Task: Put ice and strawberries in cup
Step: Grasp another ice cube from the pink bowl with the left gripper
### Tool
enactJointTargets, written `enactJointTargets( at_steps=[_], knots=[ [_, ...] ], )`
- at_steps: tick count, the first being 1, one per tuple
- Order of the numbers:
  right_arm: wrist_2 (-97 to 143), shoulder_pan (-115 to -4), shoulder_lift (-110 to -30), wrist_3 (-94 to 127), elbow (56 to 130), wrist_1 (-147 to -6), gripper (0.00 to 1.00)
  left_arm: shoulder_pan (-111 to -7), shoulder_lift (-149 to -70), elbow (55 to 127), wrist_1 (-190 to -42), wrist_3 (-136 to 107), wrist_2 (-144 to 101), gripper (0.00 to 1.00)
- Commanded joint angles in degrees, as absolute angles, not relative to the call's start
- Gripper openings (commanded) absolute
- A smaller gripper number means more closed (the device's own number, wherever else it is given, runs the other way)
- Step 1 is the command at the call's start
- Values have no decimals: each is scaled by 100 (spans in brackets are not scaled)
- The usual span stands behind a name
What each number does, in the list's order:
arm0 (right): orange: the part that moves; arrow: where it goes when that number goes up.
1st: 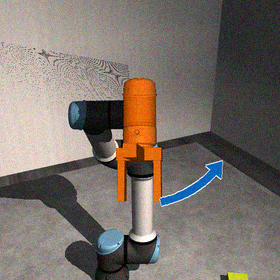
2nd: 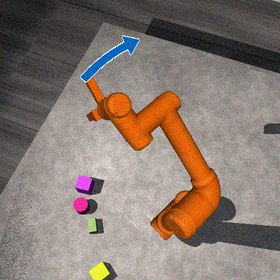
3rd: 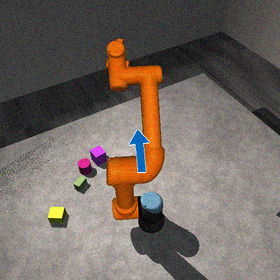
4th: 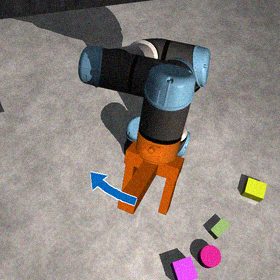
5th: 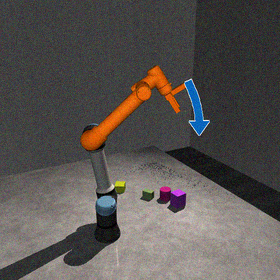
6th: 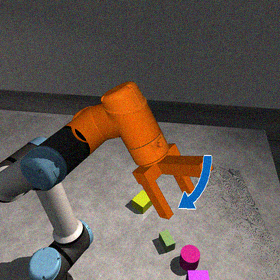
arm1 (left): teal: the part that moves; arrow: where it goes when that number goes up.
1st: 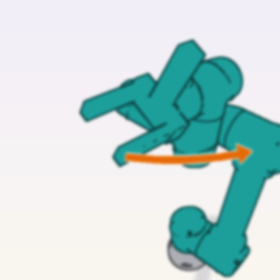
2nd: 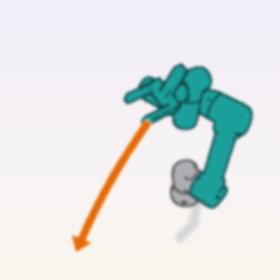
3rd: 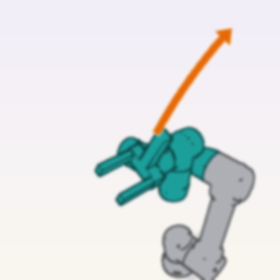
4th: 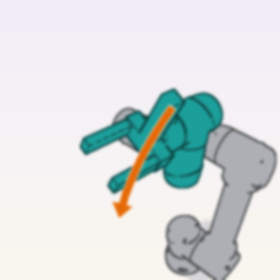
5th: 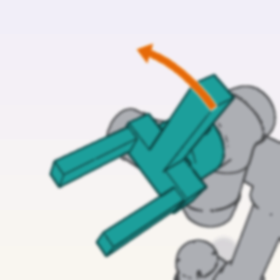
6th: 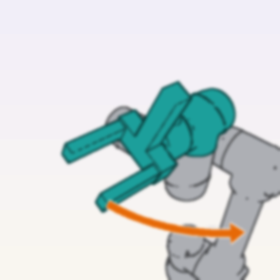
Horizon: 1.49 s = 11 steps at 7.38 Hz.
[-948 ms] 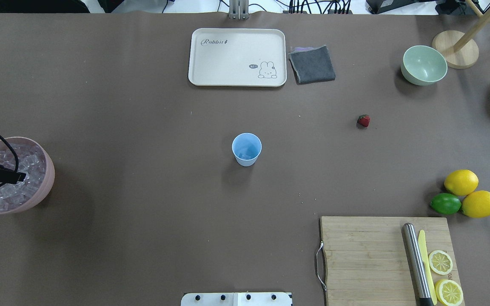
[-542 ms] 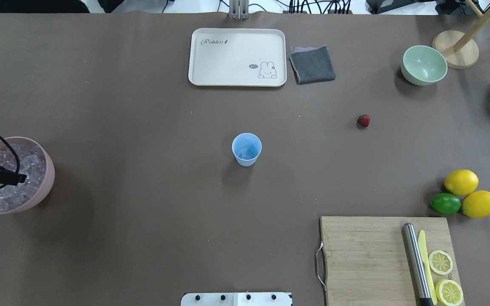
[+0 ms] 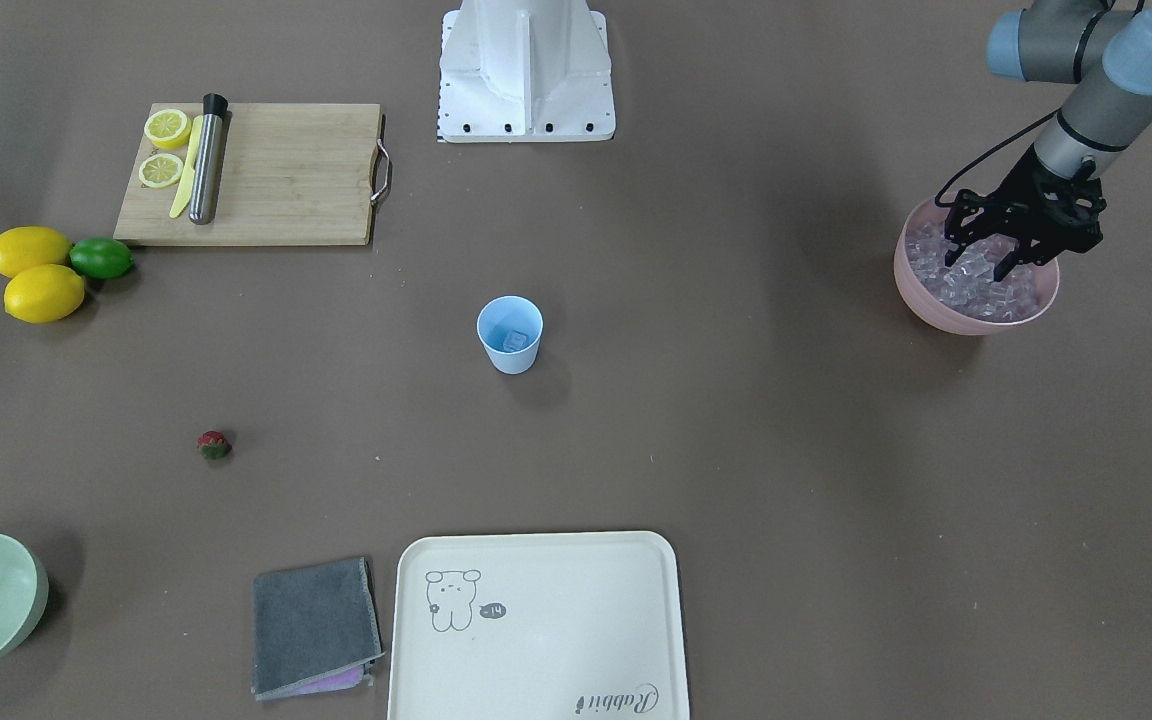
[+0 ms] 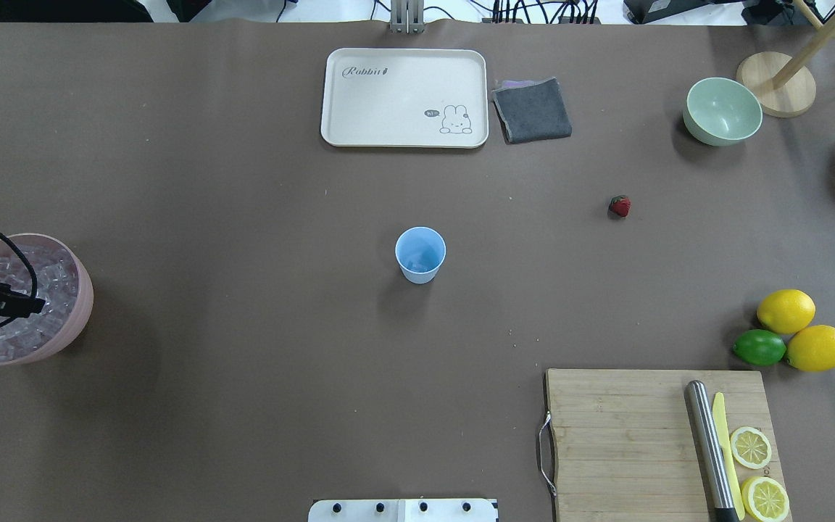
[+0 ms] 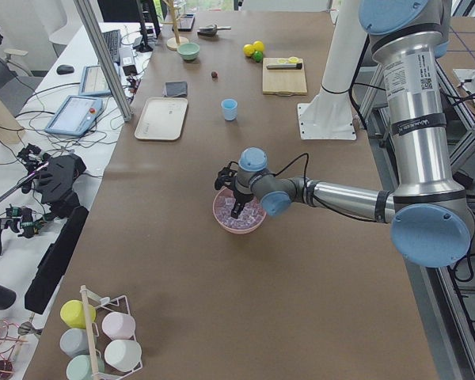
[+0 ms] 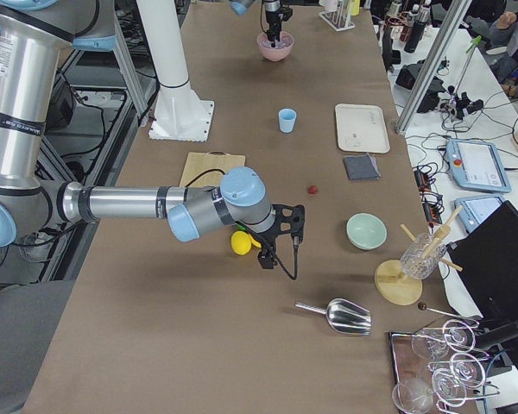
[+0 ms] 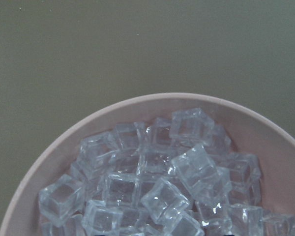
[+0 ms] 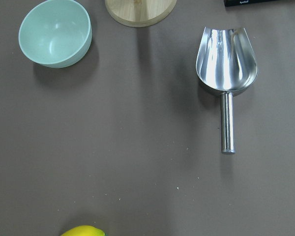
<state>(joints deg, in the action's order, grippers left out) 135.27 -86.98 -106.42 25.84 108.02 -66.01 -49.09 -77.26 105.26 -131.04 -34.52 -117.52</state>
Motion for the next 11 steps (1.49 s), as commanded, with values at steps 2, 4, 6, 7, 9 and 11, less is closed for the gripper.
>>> enactJointTargets(
  at_steps=[2, 4, 6, 7, 9, 11],
  knots=[
    [13526, -8692, -10644, 2584, 10802, -6601, 100, -4904, -7726, 10486, -13104, -3419, -11751, 67],
    [13526, -8692, -10644, 2584, 10802, -6601, 100, -4913, -7725, 10477, -13104, -3410, -11751, 67],
    [13526, -8692, -10643, 2584, 10802, -6601, 100, -4904, -7726, 10477, -13104, -3410, -11751, 49],
    [13526, -8692, -10635, 2584, 10802, -6601, 100, -4913, -7726, 10477, -13104, -3410, -11751, 32],
    [13535, -8692, -10635, 2584, 10802, -6601, 100, -4948, -7726, 10512, -13104, -3401, -11751, 1],
    [13535, -8692, -10644, 2584, 10802, -6601, 100, -4992, -7726, 10556, -13113, -3401, -11795, 0]
  ],
)
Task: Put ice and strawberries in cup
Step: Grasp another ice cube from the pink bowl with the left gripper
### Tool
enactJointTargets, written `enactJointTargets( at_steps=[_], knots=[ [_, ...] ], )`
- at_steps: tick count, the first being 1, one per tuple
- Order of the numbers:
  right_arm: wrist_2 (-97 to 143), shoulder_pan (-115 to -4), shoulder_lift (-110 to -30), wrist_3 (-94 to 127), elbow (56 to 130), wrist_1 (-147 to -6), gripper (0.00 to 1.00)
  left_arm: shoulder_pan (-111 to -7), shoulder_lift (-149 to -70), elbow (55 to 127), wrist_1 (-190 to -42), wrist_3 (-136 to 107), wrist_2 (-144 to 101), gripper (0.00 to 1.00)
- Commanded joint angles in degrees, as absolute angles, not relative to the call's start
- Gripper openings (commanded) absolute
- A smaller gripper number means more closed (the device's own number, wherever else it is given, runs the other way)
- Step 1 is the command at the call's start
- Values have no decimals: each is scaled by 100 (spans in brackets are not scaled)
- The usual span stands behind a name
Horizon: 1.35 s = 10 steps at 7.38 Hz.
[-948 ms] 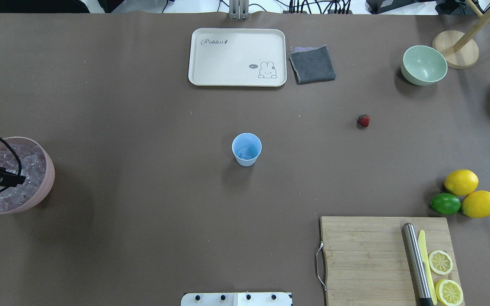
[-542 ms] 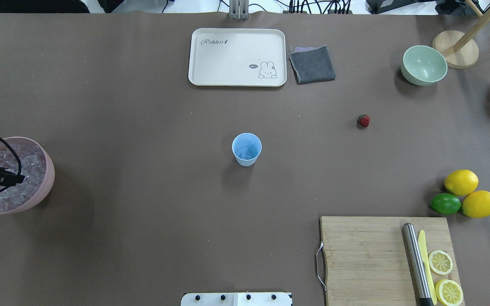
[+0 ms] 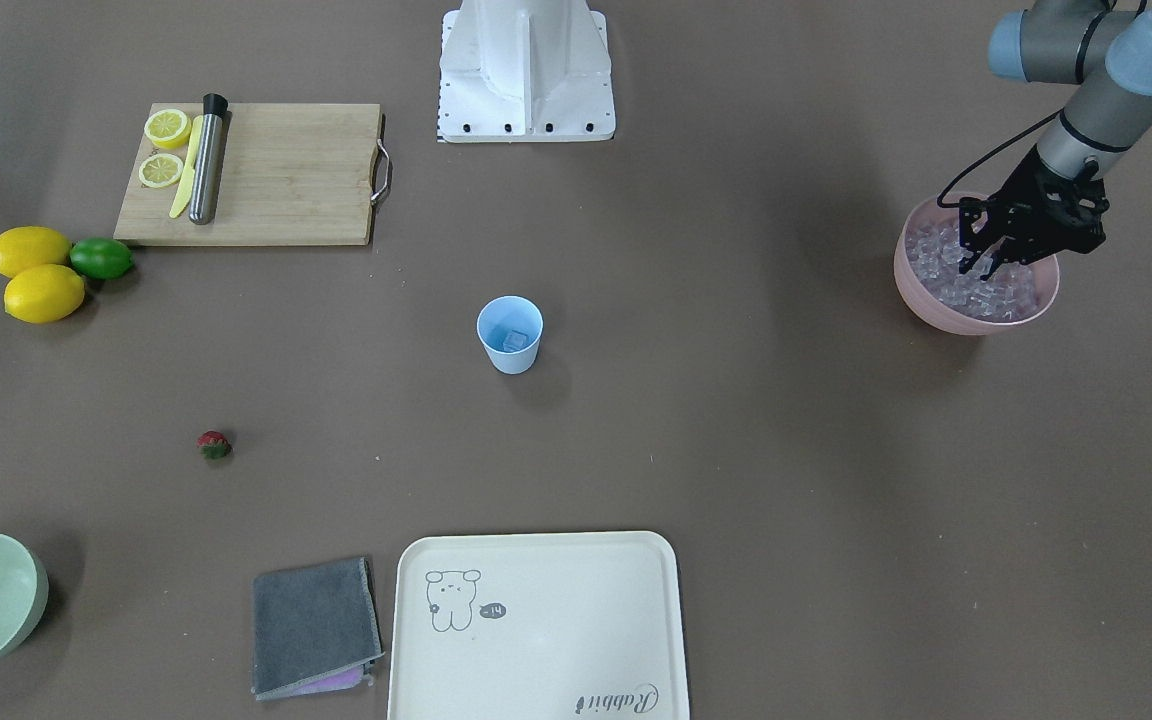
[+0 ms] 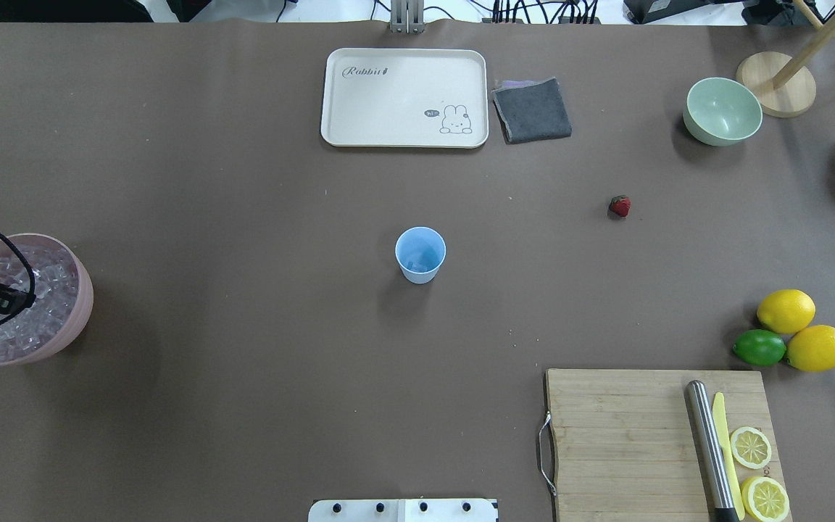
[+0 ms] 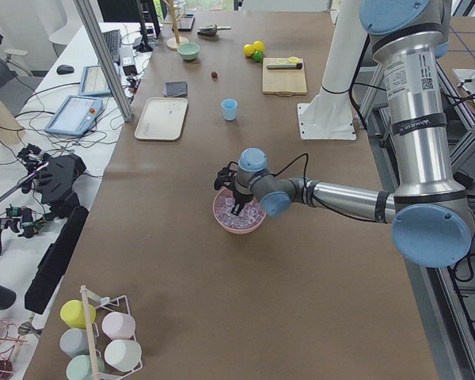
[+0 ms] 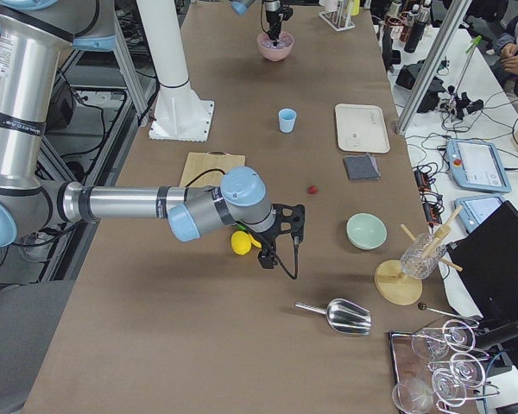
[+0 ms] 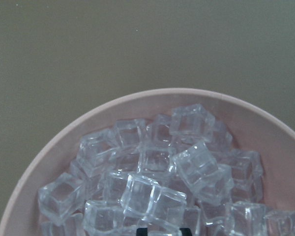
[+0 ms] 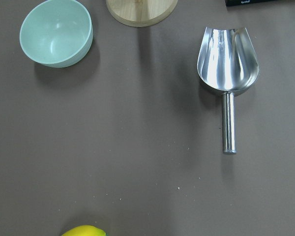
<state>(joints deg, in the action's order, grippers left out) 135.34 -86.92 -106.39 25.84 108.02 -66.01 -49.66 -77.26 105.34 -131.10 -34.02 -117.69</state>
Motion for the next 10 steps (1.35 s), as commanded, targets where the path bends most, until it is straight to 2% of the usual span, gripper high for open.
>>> enactJointTargets(
  at_steps=[1, 3, 5, 8, 10],
  knots=[
    [13535, -8692, -10644, 2584, 10802, -6601, 100, -5001, -7717, 10625, -13105, -3401, -11821, 0],
    [13535, -8692, -10644, 2584, 10802, -6601, 100, -5001, -7734, 10696, -13104, -3401, -11873, 0],
    [13535, -8692, -10644, 2584, 10802, -6601, 100, -5455, -7848, 10731, -13096, -3410, -12512, 0],
    [13535, -8692, -10644, 2584, 10802, -6601, 100, -6229, -8217, 10827, -13104, -3532, -13280, 0],
    [13544, -8692, -10652, 2584, 10802, -6601, 100, -6275, -8742, 10995, -13227, -4547, -13289, 0]
  ],
)
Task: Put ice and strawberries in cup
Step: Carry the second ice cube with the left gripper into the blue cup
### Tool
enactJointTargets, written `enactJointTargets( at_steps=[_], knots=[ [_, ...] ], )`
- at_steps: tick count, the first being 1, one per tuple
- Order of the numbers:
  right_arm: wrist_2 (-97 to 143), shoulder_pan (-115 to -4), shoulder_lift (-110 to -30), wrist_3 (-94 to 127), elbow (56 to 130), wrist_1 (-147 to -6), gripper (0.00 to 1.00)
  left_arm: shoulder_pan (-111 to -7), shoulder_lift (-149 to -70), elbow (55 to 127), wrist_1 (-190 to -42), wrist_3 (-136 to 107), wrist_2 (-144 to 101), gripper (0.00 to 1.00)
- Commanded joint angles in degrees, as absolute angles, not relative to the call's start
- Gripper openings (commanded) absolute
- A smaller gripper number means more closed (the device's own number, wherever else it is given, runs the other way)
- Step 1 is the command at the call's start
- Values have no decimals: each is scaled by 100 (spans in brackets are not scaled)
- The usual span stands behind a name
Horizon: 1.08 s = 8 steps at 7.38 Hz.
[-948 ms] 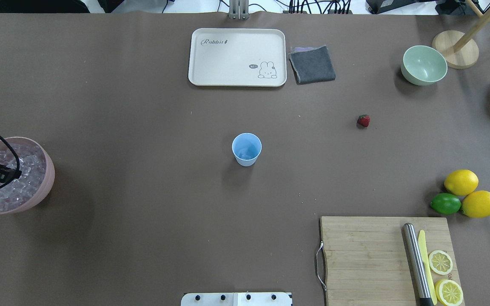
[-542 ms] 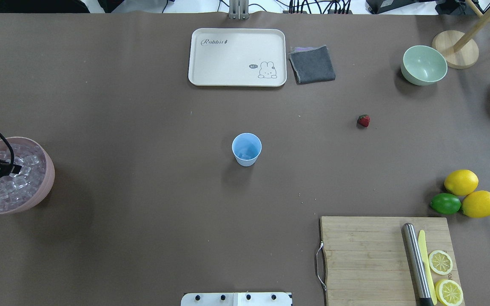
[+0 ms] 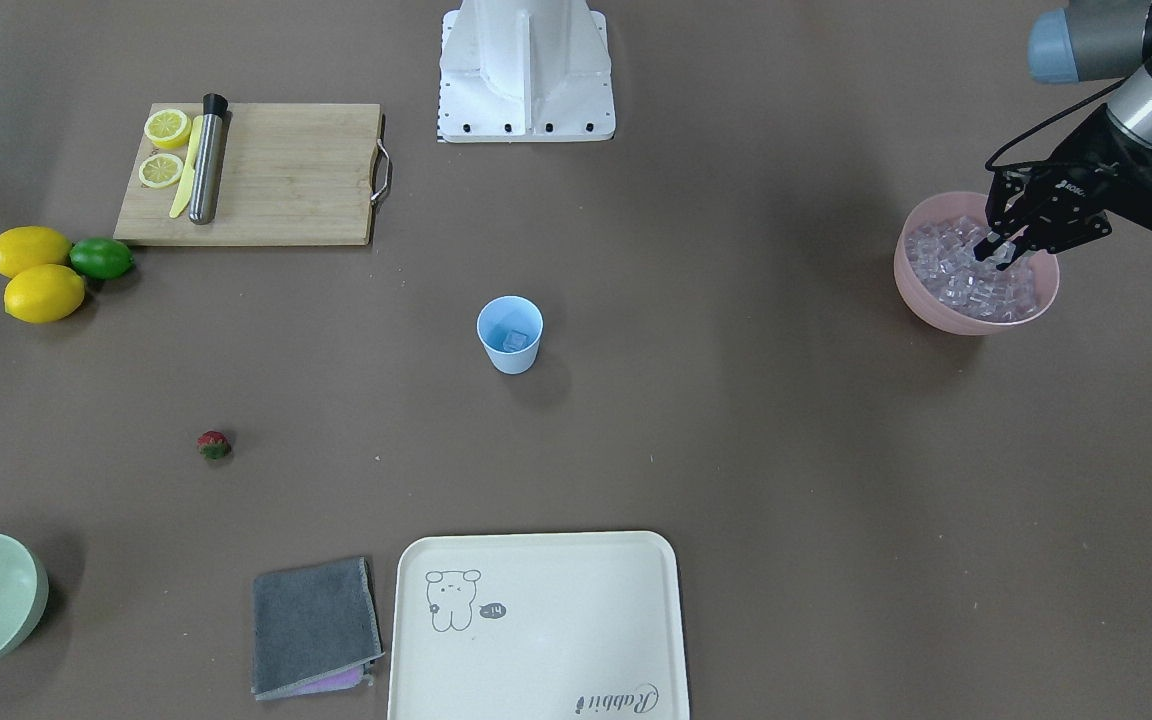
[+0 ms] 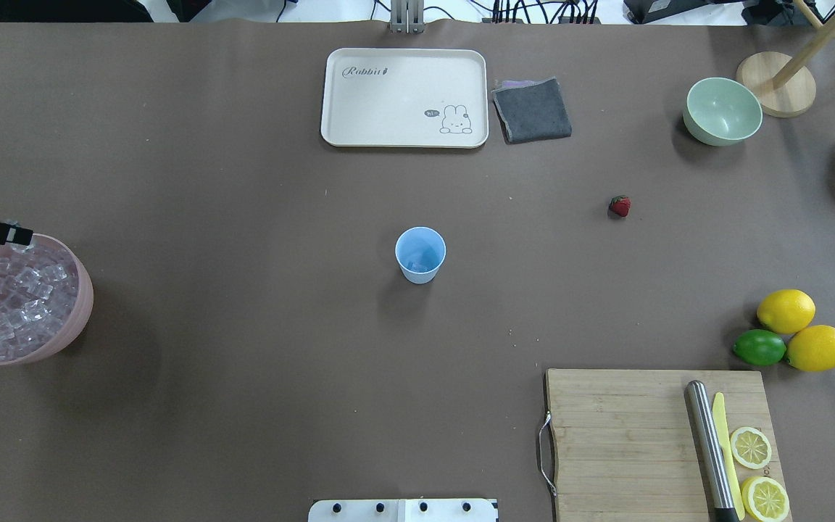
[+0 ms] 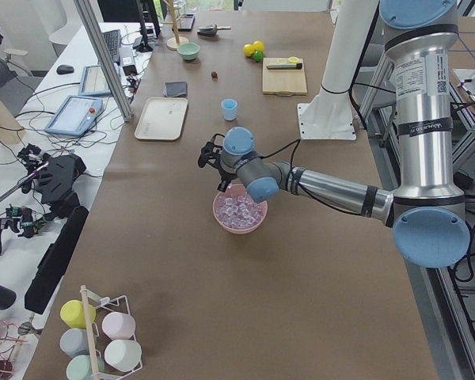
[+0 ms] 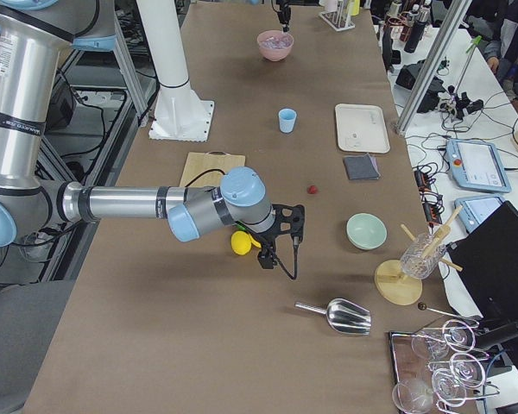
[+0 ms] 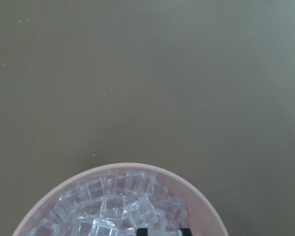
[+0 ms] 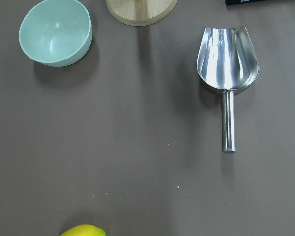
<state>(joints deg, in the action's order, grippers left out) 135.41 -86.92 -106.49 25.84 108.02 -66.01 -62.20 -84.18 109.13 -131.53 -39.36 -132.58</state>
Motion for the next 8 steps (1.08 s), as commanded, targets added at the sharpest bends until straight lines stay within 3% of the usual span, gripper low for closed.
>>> enactJointTargets(
  at_steps=[1, 8],
  knots=[
    [13544, -8692, -10652, 2584, 10802, -6601, 100, -6249, -9198, 10986, -13297, -5449, -13254, 0],
    [13544, -8692, -10644, 2584, 10802, -6601, 100, -3695, -11440, 10233, -13491, -7908, -10693, 0]
  ],
)
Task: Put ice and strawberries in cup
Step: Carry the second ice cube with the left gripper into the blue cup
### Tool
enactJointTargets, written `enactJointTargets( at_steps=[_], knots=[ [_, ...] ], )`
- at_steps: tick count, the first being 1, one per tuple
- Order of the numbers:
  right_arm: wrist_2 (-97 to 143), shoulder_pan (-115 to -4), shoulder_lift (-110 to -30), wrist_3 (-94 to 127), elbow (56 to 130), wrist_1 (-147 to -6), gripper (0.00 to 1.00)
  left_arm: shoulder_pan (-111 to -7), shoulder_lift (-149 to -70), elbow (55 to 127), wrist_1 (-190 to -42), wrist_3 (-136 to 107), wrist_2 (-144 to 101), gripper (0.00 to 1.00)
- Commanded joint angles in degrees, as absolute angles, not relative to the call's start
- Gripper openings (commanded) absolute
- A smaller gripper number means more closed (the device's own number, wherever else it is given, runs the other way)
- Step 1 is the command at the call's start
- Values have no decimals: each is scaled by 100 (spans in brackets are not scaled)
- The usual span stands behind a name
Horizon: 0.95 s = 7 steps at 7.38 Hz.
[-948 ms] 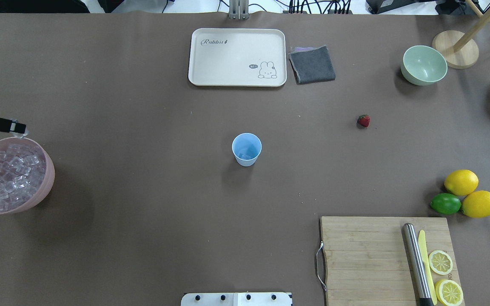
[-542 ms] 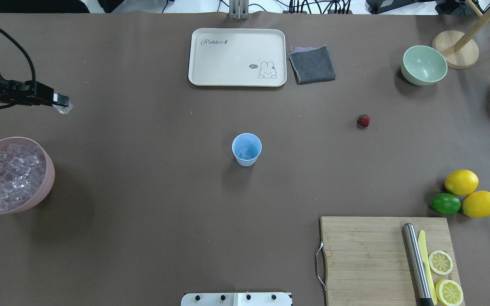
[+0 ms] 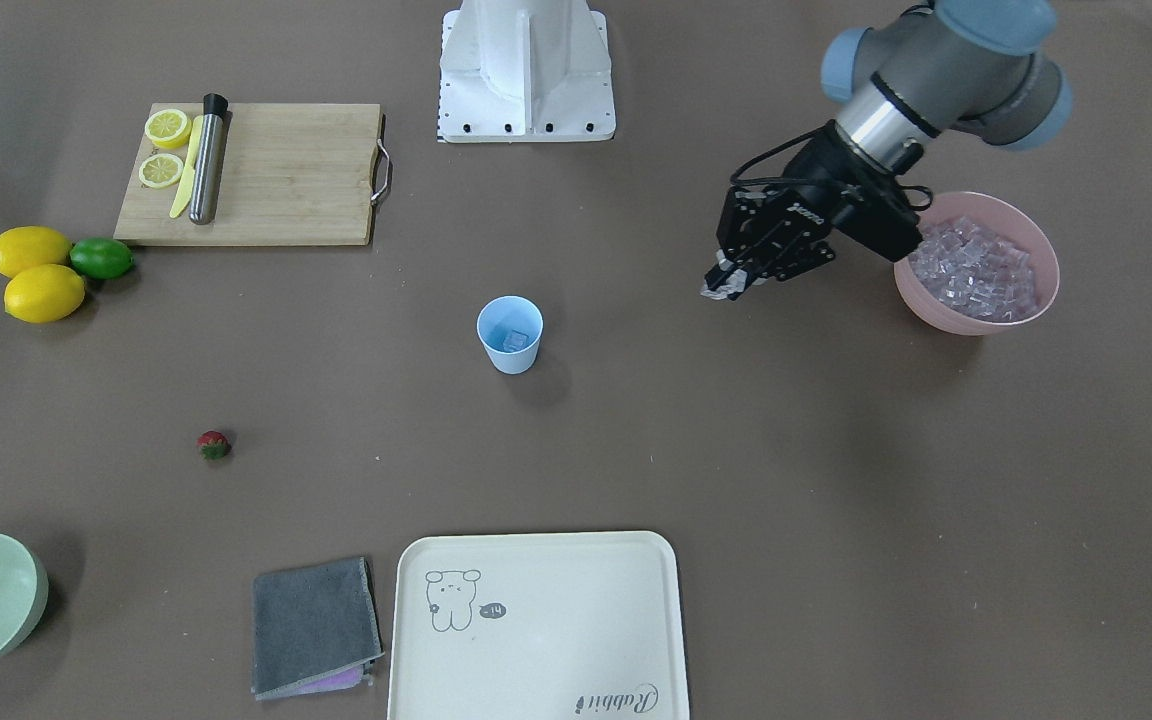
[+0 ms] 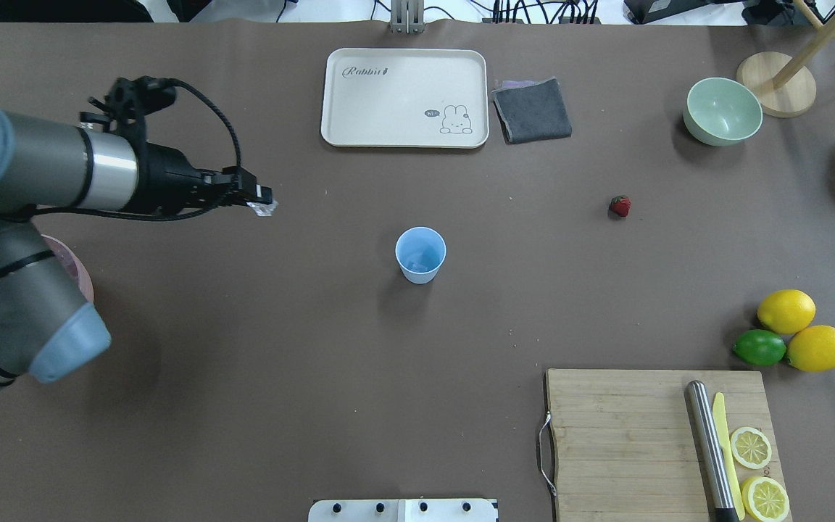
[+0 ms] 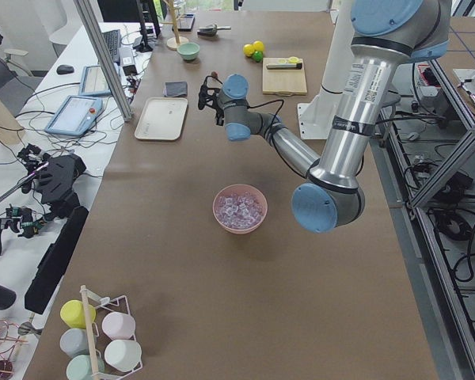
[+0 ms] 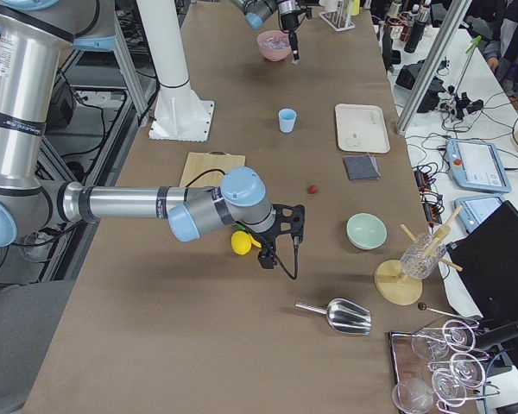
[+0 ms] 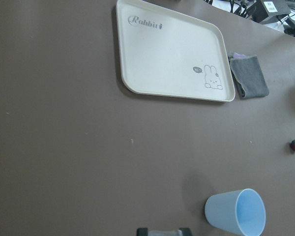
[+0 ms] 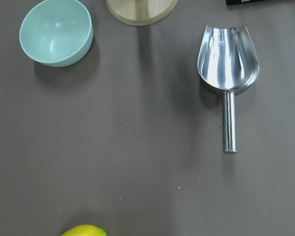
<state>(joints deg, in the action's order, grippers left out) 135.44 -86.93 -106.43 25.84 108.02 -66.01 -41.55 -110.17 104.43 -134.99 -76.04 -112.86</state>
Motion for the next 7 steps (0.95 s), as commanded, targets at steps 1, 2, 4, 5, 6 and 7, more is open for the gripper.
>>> enactJointTargets(
  at_steps=[1, 2, 4, 5, 6, 7],
  knots=[
    [13544, -8692, -10644, 2584, 10802, -6601, 100, -3335, -11757, 10039, -13483, -8093, -10157, 0],
    [13535, -8692, -10644, 2584, 10802, -6601, 100, -3105, -11925, 9985, -13395, -8112, -9812, 0],
    [13553, -8692, -10644, 2584, 10802, -6601, 100, -2709, -12591, 9557, -13106, -8375, -9013, 0],
    [13553, -8692, -10644, 2584, 10793, -6601, 100, -2577, -12734, 9397, -13087, -8376, -8713, 0],
    [13570, -8692, -10670, 2584, 10793, -6609, 100, -2462, -12744, 9274, -13078, -8367, -8458, 0],
    [13588, -8692, -10679, 2584, 10793, -6609, 100, -2417, -12779, 9142, -13087, -8358, -8255, 0]
  ],
)
